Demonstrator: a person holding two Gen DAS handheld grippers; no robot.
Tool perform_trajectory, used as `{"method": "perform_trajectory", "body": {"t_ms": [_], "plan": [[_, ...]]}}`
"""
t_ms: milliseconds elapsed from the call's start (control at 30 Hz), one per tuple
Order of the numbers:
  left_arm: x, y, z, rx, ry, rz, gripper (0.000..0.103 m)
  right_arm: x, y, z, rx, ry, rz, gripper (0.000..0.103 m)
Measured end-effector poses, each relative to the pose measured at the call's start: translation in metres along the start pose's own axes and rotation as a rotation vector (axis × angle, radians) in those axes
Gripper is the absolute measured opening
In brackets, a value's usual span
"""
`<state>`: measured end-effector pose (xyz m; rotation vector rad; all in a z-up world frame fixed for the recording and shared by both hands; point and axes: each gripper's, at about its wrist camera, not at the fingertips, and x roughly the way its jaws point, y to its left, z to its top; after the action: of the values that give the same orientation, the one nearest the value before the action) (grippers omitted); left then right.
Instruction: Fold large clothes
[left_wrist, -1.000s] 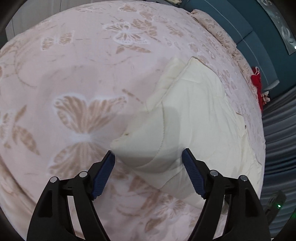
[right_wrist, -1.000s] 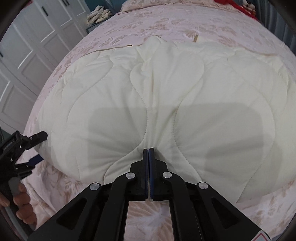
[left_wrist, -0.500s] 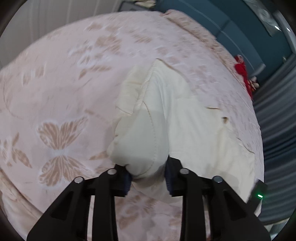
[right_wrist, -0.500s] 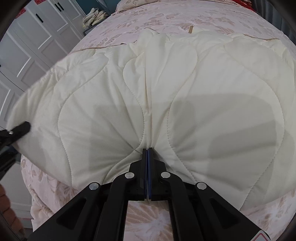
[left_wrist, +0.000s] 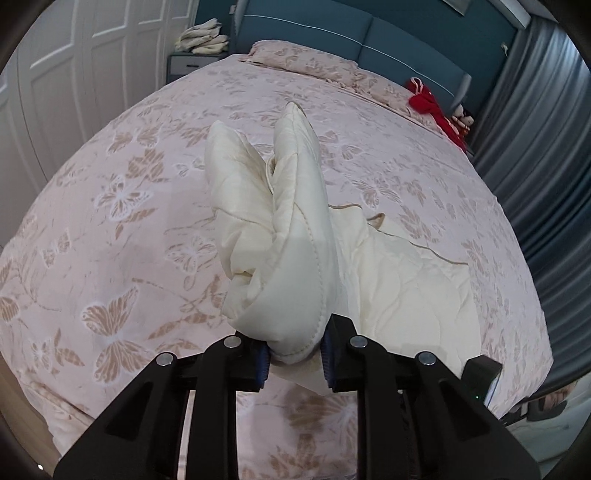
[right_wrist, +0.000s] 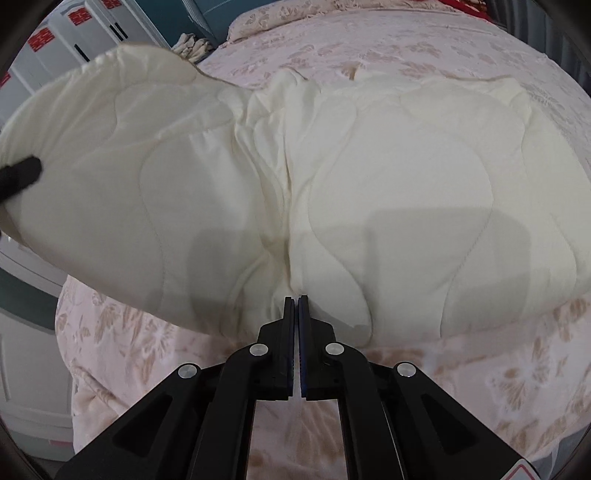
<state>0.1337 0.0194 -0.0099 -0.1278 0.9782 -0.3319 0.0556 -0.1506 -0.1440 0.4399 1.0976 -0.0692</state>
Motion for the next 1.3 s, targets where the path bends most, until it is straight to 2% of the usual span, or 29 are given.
{"method": "perform_trajectory", "body": {"t_ms": [500, 667, 833, 1000, 1200, 1300], "plan": [[-0.004, -0.06, -0.005, 0.134, 0.009, 0.004, 0.02, 0.021, -0.01, -0.009, -0.006, -0.011, -0.003, 0.0], [-0.004, -0.081, -0.009, 0.175, 0.017, -0.007, 0.02, 0.016, -0.013, -0.013, 0.004, -0.013, 0.012, 0.0], [-0.001, -0.1, -0.015, 0.216, 0.029, -0.017, 0.02, -0.014, -0.028, -0.022, 0.04, -0.027, 0.061, 0.0], [0.003, -0.127, -0.027, 0.278, 0.05, -0.043, 0.02, -0.054, -0.068, -0.032, 0.042, -0.048, -0.021, 0.001], [0.021, -0.164, -0.045, 0.345, 0.097, -0.072, 0.019, -0.109, -0.136, -0.036, 0.123, -0.091, -0.156, 0.006], [0.034, -0.183, -0.058, 0.373, 0.132, -0.083, 0.019, -0.134, -0.163, -0.035, 0.157, -0.122, -0.196, 0.007]]}}
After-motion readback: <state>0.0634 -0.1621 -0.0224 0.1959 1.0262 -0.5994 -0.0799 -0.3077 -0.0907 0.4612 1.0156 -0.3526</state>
